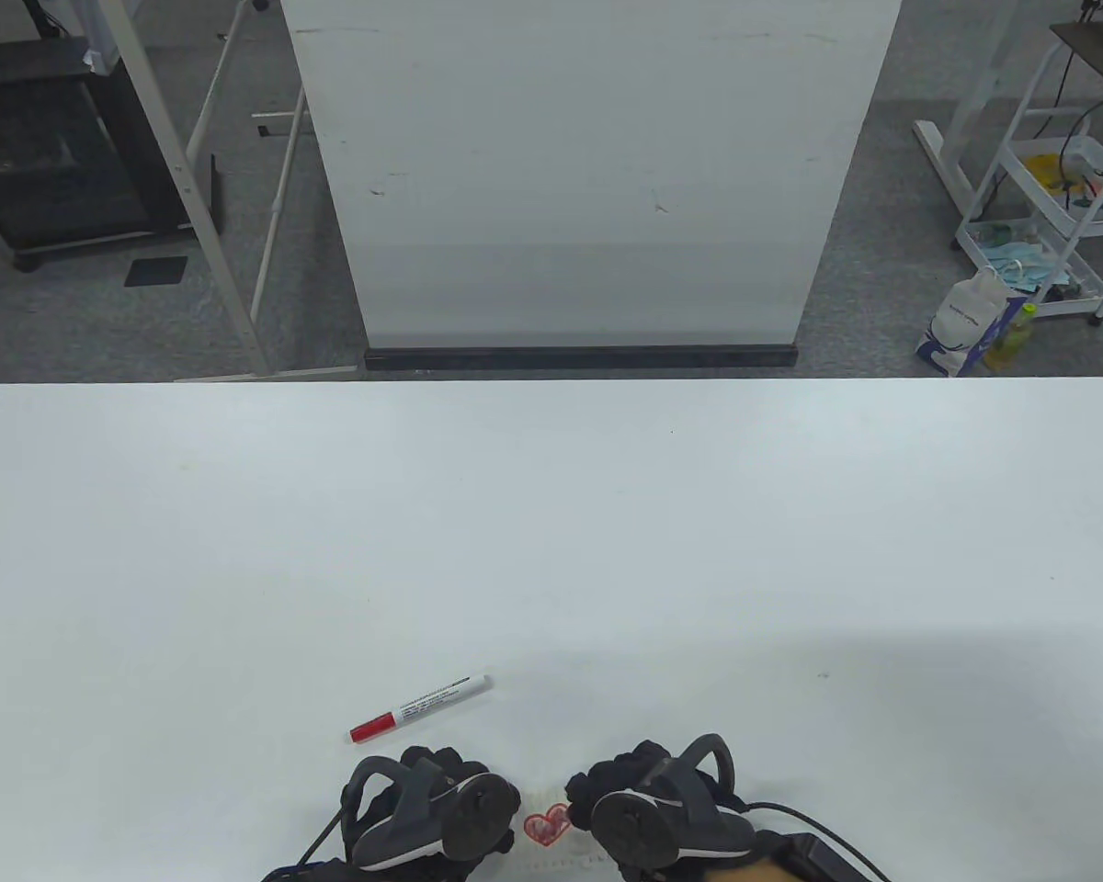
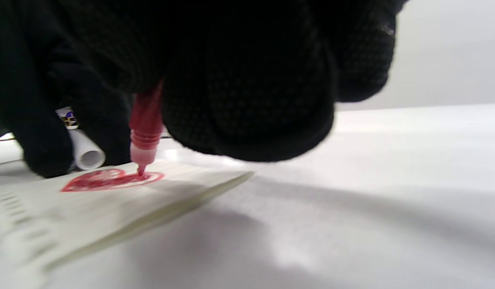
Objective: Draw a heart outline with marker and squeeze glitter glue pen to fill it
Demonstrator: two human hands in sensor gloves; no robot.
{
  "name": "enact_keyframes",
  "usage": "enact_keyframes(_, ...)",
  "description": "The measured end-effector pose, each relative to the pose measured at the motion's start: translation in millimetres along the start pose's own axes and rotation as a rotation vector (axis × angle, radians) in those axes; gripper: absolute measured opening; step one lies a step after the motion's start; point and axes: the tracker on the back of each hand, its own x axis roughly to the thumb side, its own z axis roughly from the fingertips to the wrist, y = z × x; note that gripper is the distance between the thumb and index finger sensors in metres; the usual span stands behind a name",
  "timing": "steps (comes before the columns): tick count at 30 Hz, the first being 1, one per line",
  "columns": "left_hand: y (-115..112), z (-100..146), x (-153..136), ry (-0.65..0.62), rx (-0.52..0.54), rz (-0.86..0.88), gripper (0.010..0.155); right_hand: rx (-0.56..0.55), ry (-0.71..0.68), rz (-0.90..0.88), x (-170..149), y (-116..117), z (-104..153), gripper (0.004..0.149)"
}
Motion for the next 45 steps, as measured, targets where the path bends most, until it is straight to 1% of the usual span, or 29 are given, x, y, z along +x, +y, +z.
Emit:
enact_keyframes(2,0.1,-0.1,0.1,0.0,0.0,0.0,0.044,0.008,0.007,-0.012,-0.8,-0.5,0.3,0.04)
enact_keyframes(6,0.2,-0.1,0.1,0.0,-0.001,0.001,0.044,0.065,-0.019,-0.066,1.5,-0.7,1.1,0.039)
enact_keyframes(11,0.2,0.0,0.1,0.0,-0.001,0.0,0.044,0.015,0.008,-0.013,-1.7,-0.3,0.1,0.039)
enact_keyframes(16,0.2,-0.1,0.1,0.0,-0.001,0.0,0.044,0.054,-0.02,-0.043,0.9,-1.2,1.6,0.039)
enact_keyframes(21,0.2,-0.1,0.1,0.0,-0.001,0.0,0.044,0.012,-0.002,0.003,-1.6,-1.0,1.2,0.04)
enact_keyframes(26,0.2,-0.1,0.1,0.0,-0.001,0.0,0.044,0.06,-0.029,-0.032,1.5,-1.9,1.6,0.04)
enact_keyframes(30,0.2,-0.1,0.1,0.0,-0.001,0.0,0.044,0.011,-0.008,0.008,-0.7,-0.8,1.2,0.04)
enact_keyframes(35,0.2,-0.1,0.1,0.0,-0.001,0.001,0.044,0.051,-0.025,-0.024,0.5,-2.0,1.9,0.04)
enact_keyframes(39,0.4,0.0,0.2,0.0,-0.001,0.001,0.044,0.02,-0.009,0.002,-0.5,-1.4,1.3,0.04)
enact_keyframes(45,0.4,0.0,0.2,0.0,-0.001,0.001,0.044,0.048,-0.029,-0.03,2.1,-1.5,2.0,0.04)
